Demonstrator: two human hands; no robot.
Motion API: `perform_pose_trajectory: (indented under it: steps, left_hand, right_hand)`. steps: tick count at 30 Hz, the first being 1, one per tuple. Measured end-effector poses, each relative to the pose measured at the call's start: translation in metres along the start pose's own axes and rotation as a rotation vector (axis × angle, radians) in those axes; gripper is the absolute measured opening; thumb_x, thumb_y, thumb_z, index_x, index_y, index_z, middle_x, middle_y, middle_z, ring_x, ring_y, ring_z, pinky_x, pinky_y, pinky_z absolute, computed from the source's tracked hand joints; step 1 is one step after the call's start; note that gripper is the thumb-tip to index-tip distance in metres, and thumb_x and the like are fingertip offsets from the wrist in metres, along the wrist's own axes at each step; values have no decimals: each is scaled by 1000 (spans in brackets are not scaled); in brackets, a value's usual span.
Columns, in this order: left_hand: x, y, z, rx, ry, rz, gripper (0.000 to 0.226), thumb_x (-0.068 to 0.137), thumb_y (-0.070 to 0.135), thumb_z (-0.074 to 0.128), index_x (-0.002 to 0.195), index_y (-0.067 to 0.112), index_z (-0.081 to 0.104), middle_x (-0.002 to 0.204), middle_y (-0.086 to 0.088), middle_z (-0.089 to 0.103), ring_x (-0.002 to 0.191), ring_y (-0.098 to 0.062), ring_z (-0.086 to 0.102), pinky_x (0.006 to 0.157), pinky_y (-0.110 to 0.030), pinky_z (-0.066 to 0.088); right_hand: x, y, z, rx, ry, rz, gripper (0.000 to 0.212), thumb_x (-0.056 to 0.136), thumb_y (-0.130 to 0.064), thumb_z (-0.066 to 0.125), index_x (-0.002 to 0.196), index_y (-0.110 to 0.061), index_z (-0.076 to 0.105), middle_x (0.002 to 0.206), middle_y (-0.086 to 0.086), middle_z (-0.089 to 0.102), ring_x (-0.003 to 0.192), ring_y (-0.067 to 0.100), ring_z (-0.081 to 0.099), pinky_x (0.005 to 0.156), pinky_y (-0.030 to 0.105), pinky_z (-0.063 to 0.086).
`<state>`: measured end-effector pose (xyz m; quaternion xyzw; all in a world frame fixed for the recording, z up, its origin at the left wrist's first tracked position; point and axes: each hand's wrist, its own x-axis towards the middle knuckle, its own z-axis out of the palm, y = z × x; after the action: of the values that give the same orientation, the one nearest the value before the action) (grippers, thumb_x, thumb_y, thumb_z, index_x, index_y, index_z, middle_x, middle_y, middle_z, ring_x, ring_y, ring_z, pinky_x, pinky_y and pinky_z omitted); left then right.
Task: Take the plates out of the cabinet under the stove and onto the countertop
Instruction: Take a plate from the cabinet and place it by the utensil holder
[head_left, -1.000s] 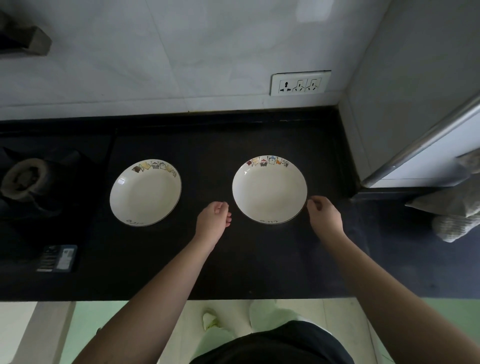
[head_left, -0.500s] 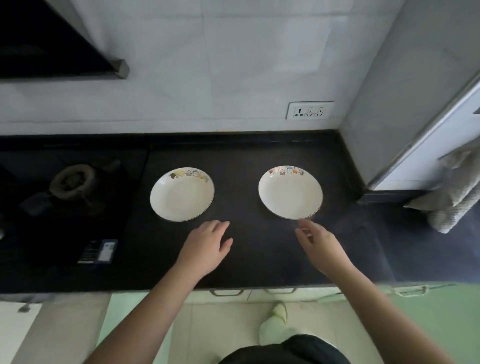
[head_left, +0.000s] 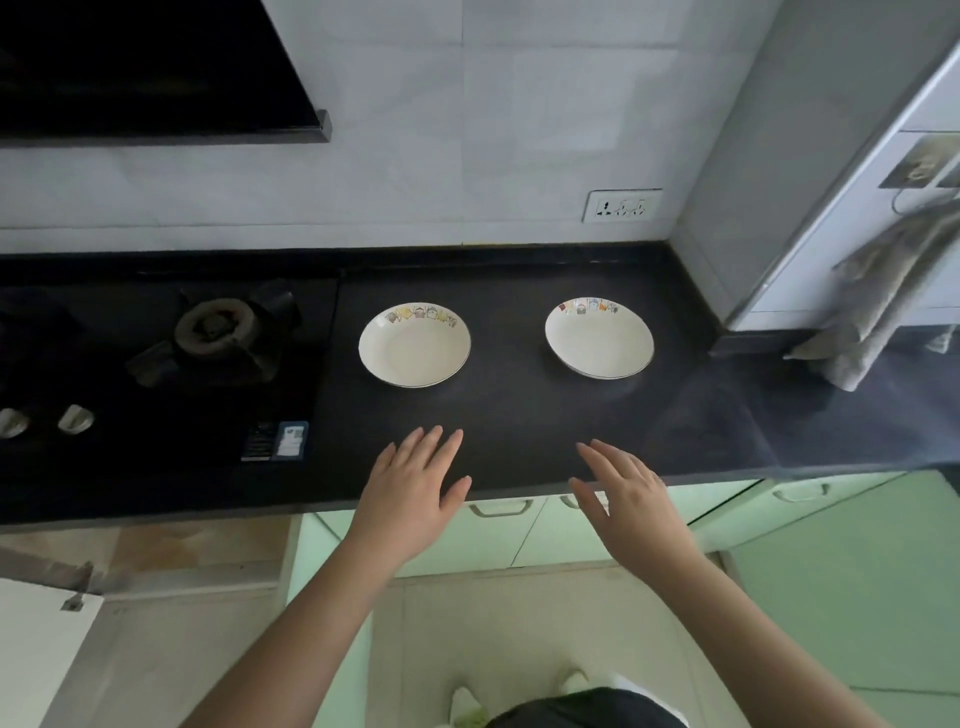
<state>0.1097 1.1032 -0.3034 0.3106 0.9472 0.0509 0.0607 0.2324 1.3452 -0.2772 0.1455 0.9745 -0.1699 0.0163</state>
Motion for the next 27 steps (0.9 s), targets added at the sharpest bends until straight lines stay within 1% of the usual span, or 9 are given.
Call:
perform_pose_trajectory:
  steps: [4,9,12,14,17,21,23,27]
  left_hand:
    - [-25,-9,-8,-27,33,-38,65,98,56,25,155,25,19,161,-2,26,149,-23,18,119,-45,18]
    - [-78,-10,-21,-16,40,-66,65,99,55,27,156,26,15,163,-1,19,150,-21,12,120,-44,13]
    - [-119,-3,-26,32,52,-10,67,98,58,26,156,28,12,164,1,14,151,-20,8,121,-43,10]
    - [-148,0,-29,75,62,15,67,97,59,23,156,29,11,164,2,13,151,-19,6,121,-43,8]
    - [-191,4,-32,112,73,-33,67,96,61,17,156,30,10,164,2,13,151,-20,6,121,-44,9]
    - [-252,11,-27,102,12,-98,71,92,63,6,155,31,9,164,2,14,151,-21,8,120,-45,11]
    - [-279,9,-24,111,-6,-120,73,90,64,2,155,32,9,164,3,13,151,-19,7,120,-44,9]
    - [-326,-15,-24,101,21,-161,71,91,65,3,155,33,7,164,4,11,151,-19,4,120,-43,4]
  right_hand:
    - [-29,-9,-1,-53,1,8,56,100,-50,33,150,-26,32,156,-3,34,143,18,30,116,35,23]
    - [-65,-28,3,-86,-12,-30,57,100,-52,28,152,-28,26,158,-3,29,145,17,25,117,34,19]
    - [-93,-42,4,-92,3,-78,58,100,-52,27,152,-28,25,158,-3,29,144,18,26,118,35,21]
    - [-115,-49,6,-114,10,-124,58,99,-52,25,152,-27,27,157,-3,31,144,19,28,117,36,23]
    - [-153,-60,10,-112,15,-158,62,97,-54,22,151,-25,28,157,0,32,144,21,28,117,38,22]
    - [-201,-78,14,-53,14,-144,62,97,-53,24,151,-23,30,156,2,34,144,24,29,117,40,23]
    - [-220,-90,17,-32,9,-148,60,98,-51,26,151,-23,30,156,3,35,144,24,29,117,40,23]
    - [-248,-122,24,-43,-6,-204,58,99,-50,29,151,-23,30,156,2,35,143,24,29,117,39,24]
